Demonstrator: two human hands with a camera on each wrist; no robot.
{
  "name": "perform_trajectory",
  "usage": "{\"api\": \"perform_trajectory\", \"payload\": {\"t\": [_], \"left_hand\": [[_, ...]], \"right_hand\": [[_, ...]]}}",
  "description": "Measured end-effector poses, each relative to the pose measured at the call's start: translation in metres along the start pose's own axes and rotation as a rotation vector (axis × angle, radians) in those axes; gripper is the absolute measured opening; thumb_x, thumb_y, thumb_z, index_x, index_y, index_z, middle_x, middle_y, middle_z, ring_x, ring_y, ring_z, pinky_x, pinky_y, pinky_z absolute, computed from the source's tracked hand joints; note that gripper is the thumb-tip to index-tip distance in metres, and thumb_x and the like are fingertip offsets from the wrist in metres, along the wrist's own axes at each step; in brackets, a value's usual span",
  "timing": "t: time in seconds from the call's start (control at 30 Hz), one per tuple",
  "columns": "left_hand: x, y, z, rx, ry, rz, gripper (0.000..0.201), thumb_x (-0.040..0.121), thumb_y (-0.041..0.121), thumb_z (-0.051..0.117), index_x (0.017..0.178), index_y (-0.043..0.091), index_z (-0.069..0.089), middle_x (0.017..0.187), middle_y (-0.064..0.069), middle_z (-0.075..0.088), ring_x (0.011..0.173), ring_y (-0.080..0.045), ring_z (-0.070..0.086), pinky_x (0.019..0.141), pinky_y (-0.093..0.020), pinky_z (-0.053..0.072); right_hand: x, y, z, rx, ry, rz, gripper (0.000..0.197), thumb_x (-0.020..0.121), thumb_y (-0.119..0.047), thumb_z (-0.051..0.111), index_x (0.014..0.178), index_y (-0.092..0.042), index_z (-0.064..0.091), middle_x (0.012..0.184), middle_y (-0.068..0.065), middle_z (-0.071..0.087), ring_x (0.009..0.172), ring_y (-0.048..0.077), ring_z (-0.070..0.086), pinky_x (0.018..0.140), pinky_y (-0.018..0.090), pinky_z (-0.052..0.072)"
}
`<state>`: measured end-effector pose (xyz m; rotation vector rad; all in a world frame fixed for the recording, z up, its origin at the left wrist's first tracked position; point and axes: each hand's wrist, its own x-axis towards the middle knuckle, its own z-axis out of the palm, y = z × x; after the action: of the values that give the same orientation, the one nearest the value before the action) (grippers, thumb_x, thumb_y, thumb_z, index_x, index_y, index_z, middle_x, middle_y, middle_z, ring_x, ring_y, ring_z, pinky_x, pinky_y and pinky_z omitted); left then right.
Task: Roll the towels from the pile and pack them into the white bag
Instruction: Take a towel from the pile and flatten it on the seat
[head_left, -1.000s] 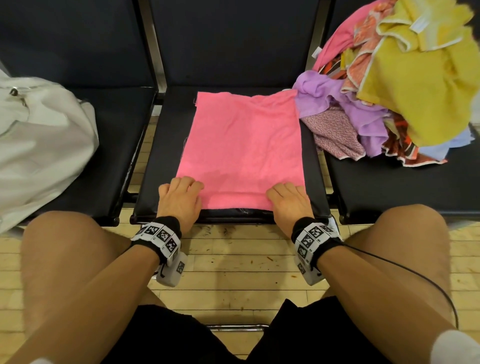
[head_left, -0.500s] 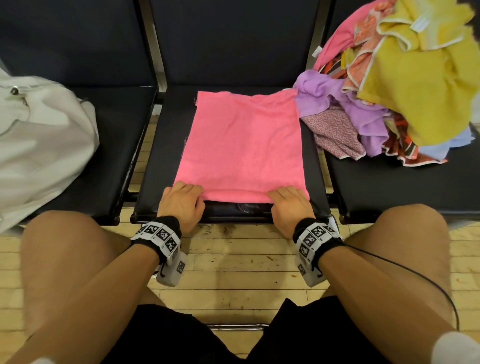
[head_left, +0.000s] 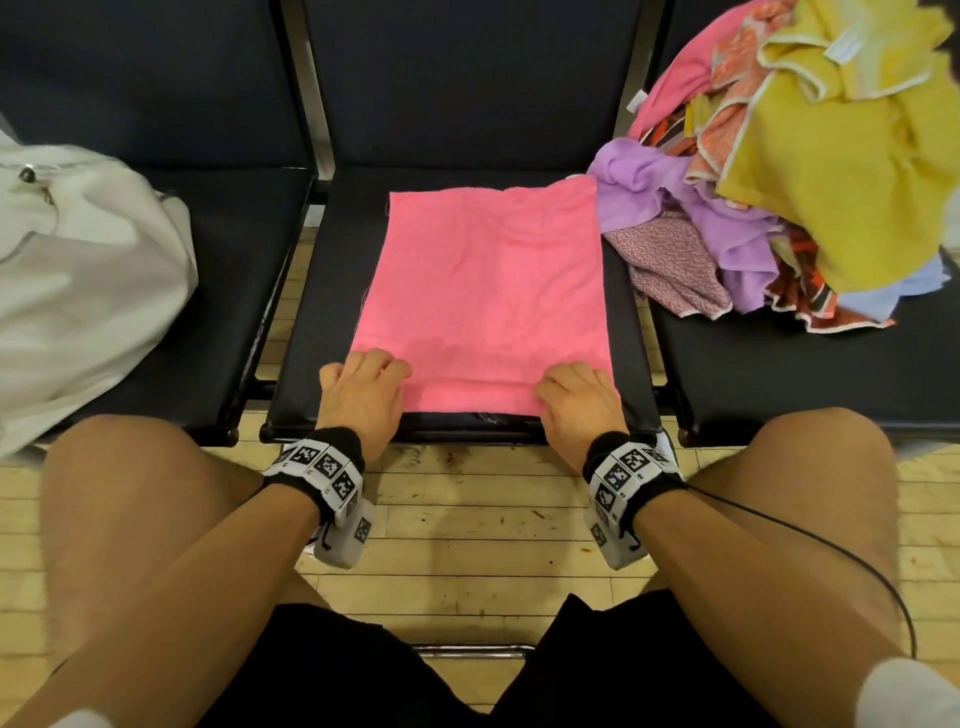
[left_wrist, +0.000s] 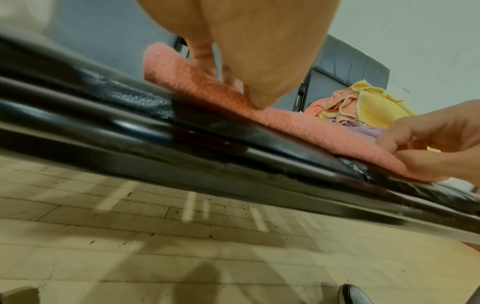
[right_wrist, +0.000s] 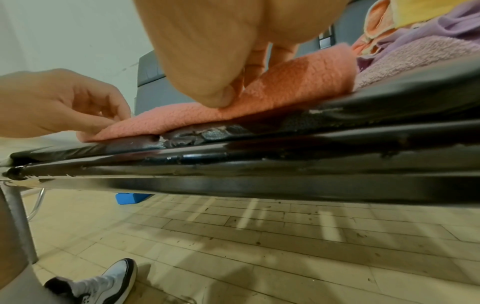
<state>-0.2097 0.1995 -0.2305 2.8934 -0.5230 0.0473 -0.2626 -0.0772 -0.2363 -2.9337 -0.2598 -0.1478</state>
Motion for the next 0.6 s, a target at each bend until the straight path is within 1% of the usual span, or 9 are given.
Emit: {"api": "perform_trajectory", "payload": {"t": [0.03, 0.1, 0.13, 0.2, 0.27, 0.33, 0.47, 0.53, 0.6], "left_hand": [[0.0006, 0.0016, -0.0006, 0.017, -0.038, 0.018, 0.023, 0.092, 0.009, 0.058, 0.112, 0.017, 0.066, 0.112, -0.004, 0.063, 0.101, -0.029, 0.052, 0.089, -0.045, 0.033], [0.0011, 0.004, -0.0006, 0.028, -0.103, 0.03, 0.025, 0.094, 0.01, 0.053, 0.115, 0.016, 0.065, 0.112, -0.005, 0.064, 0.102, -0.029, 0.052, 0.09, -0.044, 0.035], [0.0003, 0.0046, -0.001, 0.017, -0.105, 0.028, 0.025, 0.095, 0.014, 0.05, 0.115, 0.016, 0.065, 0.112, -0.004, 0.064, 0.102, -0.029, 0.052, 0.091, -0.045, 0.034], [-0.0032, 0.0046, -0.0007, -0.014, -0.091, 0.021, 0.032, 0.093, 0.029, 0.045, 0.114, 0.017, 0.065, 0.111, -0.002, 0.064, 0.101, -0.028, 0.052, 0.093, -0.046, 0.034], [-0.0054, 0.0038, 0.002, -0.024, -0.106, 0.03, 0.043, 0.087, 0.039, 0.044, 0.118, 0.018, 0.064, 0.113, -0.001, 0.063, 0.105, -0.027, 0.051, 0.096, -0.046, 0.033], [-0.0045, 0.0028, 0.0032, -0.023, -0.102, 0.036, 0.045, 0.085, 0.037, 0.043, 0.119, 0.017, 0.064, 0.114, -0.002, 0.064, 0.108, -0.028, 0.052, 0.1, -0.046, 0.033], [-0.0004, 0.0031, 0.0008, -0.018, -0.088, 0.002, 0.039, 0.092, 0.026, 0.039, 0.121, 0.016, 0.063, 0.112, -0.004, 0.067, 0.107, -0.028, 0.054, 0.101, -0.046, 0.034], [-0.0005, 0.0034, -0.0003, -0.006, -0.109, -0.006, 0.033, 0.095, 0.023, 0.044, 0.124, 0.018, 0.059, 0.112, -0.003, 0.067, 0.105, -0.027, 0.055, 0.097, -0.044, 0.034], [-0.001, 0.004, -0.0022, 0.01, -0.139, -0.013, 0.033, 0.094, 0.023, 0.044, 0.124, 0.02, 0.056, 0.107, -0.002, 0.068, 0.097, -0.026, 0.057, 0.092, -0.042, 0.035]], "right_hand": [[0.0, -0.0012, 0.0005, -0.017, 0.0, -0.008, 0.02, 0.065, -0.001, 0.074, 0.082, -0.012, 0.071, 0.089, 0.002, 0.066, 0.083, 0.027, 0.057, 0.071, 0.037, 0.042], [-0.0011, -0.0022, 0.0005, -0.001, 0.0, -0.003, 0.017, 0.07, -0.009, 0.071, 0.086, -0.013, 0.072, 0.089, 0.001, 0.067, 0.083, 0.025, 0.056, 0.073, 0.035, 0.042], [-0.0023, -0.0022, -0.0002, 0.018, -0.01, 0.009, 0.018, 0.073, -0.016, 0.068, 0.09, -0.014, 0.071, 0.092, 0.0, 0.067, 0.085, 0.024, 0.056, 0.075, 0.036, 0.042], [-0.0043, -0.0033, -0.0025, 0.025, -0.065, 0.037, 0.03, 0.075, -0.025, 0.063, 0.102, -0.015, 0.069, 0.1, 0.0, 0.067, 0.093, 0.023, 0.057, 0.083, 0.038, 0.043], [-0.0045, -0.0026, -0.0017, 0.019, -0.085, 0.051, 0.036, 0.077, -0.023, 0.062, 0.111, -0.015, 0.068, 0.106, 0.0, 0.068, 0.098, 0.024, 0.058, 0.088, 0.04, 0.044], [-0.0024, -0.0017, -0.0018, 0.02, -0.087, 0.059, 0.033, 0.08, -0.016, 0.061, 0.112, -0.014, 0.069, 0.107, 0.002, 0.069, 0.099, 0.026, 0.059, 0.09, 0.041, 0.043], [0.0007, -0.0001, -0.0033, 0.022, -0.103, 0.076, 0.038, 0.084, -0.008, 0.055, 0.12, -0.013, 0.065, 0.109, 0.006, 0.07, 0.103, 0.028, 0.058, 0.093, 0.041, 0.037], [0.0016, -0.0012, -0.0046, 0.03, -0.14, 0.078, 0.041, 0.087, -0.01, 0.051, 0.126, -0.015, 0.06, 0.115, 0.004, 0.068, 0.108, 0.026, 0.056, 0.095, 0.039, 0.033], [0.0021, -0.0026, -0.0074, 0.07, -0.169, 0.094, 0.042, 0.09, -0.011, 0.047, 0.131, -0.016, 0.055, 0.12, 0.004, 0.065, 0.112, 0.025, 0.055, 0.098, 0.038, 0.031]]}}
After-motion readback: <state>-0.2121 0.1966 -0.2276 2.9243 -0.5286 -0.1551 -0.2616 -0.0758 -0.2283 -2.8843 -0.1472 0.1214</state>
